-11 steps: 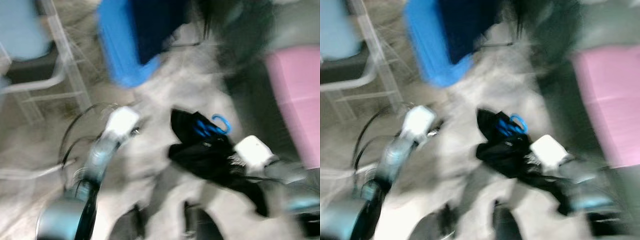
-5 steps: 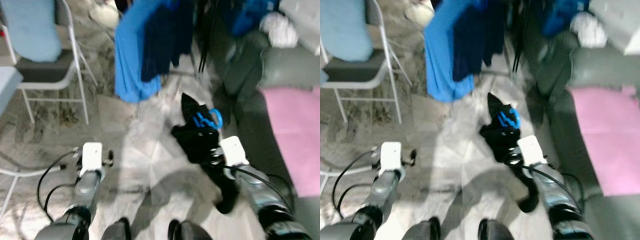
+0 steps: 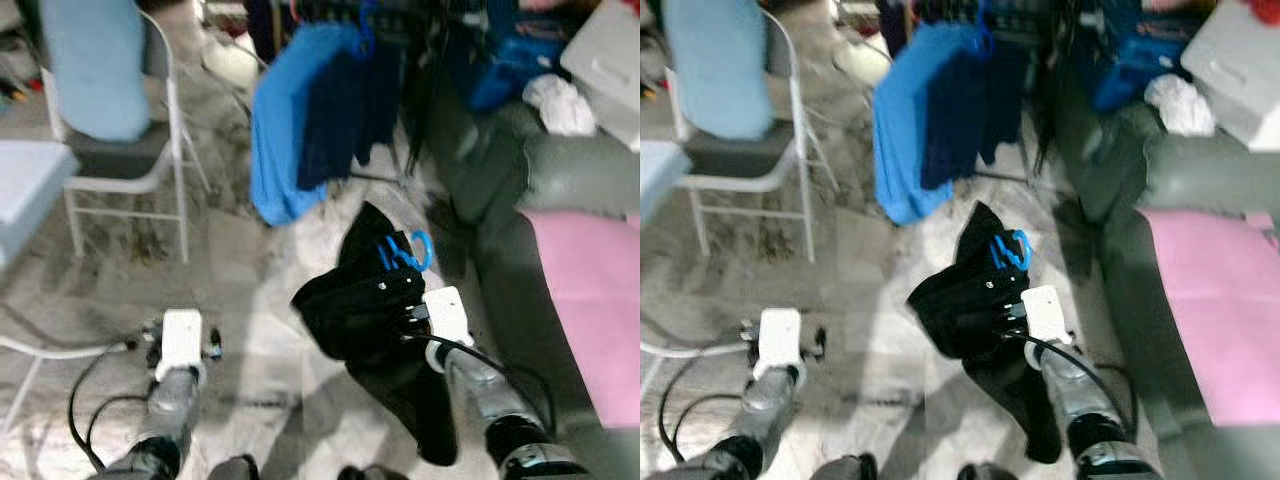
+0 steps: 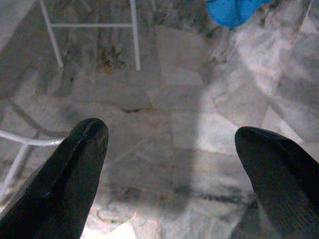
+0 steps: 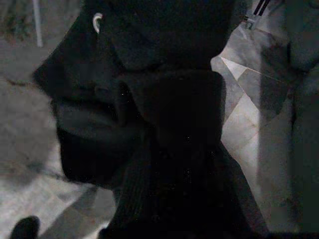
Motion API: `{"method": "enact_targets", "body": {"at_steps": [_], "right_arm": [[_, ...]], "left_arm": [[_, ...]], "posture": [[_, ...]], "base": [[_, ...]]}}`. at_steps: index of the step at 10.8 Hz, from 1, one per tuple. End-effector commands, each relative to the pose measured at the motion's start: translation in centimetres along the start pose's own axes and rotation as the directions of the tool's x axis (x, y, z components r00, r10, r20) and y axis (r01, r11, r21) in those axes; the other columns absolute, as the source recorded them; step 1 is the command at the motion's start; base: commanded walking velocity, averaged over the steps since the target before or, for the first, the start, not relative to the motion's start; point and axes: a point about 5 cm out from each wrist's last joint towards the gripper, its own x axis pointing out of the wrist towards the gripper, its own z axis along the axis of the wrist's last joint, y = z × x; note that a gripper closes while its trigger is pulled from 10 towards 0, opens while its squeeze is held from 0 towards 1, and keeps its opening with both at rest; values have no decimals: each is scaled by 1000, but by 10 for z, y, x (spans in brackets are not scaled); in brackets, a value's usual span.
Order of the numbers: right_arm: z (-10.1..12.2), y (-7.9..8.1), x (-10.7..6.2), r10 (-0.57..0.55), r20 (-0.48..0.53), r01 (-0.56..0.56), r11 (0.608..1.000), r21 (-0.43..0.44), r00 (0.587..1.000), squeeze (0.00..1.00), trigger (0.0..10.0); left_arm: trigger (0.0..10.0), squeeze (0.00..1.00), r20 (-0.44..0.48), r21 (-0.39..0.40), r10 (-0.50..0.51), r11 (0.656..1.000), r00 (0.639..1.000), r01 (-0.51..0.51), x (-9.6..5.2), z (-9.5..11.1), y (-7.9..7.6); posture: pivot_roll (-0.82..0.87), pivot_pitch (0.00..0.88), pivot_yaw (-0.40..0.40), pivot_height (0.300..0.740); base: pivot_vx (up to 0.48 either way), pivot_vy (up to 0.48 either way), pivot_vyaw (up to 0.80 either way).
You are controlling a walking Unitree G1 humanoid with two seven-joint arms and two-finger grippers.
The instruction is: Hang hanger
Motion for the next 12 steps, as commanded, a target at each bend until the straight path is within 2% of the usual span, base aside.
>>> {"method": "enact_targets", "body": {"at_steps": [1,2,4,5,6,10,12], "right_arm": [[3,-3,1,-49,32,47,997,68,998,0,0],[-9,-3,-2,-94,-1,93,989,113,996,0,0],[-23,-3,-8,-165,-34,168,977,130,986,0,0],[-26,-1,-9,-178,-39,181,975,126,983,0,1922],[-28,-3,-10,-197,-40,200,970,140,980,0,9765],[-32,-13,-15,-246,-33,248,951,183,969,0,10000],[-42,-4,-17,-209,-64,217,962,165,976,0,10000]], "left_arm": [[10000,208,-30,17,-28,999,999,28,-3,-7,-2],[10000,0,-43,39,-62,997,997,63,-5,-12,-6],[10000,0,-104,71,-99,992,990,107,-9,-22,-11],[10000,0,-117,75,-130,987,985,139,-10,-25,-14],[10000,0,-114,71,-149,985,982,157,-9,-22,-19],[10000,0,-79,47,-179,982,981,183,-4,-9,-23],[10000,0,-144,87,-174,978,974,188,-8,-23,-16]], "posture": [[-26,2,-42,740],[-23,0,-38,740],[-38,0,-30,740],[-60,0,-21,740],[-74,0,-16,740],[-118,13,-2,740],[-114,36,9,740]], "base": [[0,0,0],[0,0,0],[0,0,0],[0,0,0],[0,0,0],[0,0,0],[0,0,0]]}}
